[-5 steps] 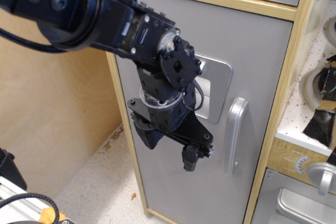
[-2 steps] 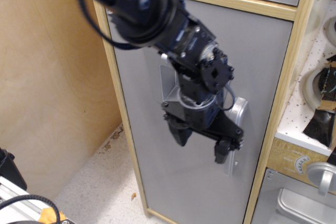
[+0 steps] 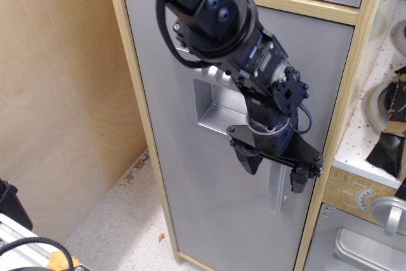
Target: Open fridge
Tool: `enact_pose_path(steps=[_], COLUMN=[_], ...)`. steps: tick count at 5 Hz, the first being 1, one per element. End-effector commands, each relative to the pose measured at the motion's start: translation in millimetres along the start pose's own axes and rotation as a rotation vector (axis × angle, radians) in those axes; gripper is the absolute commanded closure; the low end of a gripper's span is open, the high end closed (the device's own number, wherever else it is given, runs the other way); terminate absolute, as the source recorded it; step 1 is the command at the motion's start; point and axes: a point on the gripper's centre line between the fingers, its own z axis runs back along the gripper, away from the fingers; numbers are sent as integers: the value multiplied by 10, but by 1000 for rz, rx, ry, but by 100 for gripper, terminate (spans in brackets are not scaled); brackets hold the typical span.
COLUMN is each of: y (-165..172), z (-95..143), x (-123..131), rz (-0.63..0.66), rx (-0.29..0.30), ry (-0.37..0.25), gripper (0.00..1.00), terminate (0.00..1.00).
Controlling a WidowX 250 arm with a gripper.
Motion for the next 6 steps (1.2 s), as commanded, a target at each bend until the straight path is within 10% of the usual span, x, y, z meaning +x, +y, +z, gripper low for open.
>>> enact_pose_path(steps=[1,2,3,6], y=[-13,-7,-36,-66], z=[2,-2,-20,42], x=[411,444,384,-147], rz=[-38,-46,-37,45], rx=[0,3,2,-11], ry=[-131,-146,-142,-39], gripper=[0,0,100,100], terminate=[0,0,0,0])
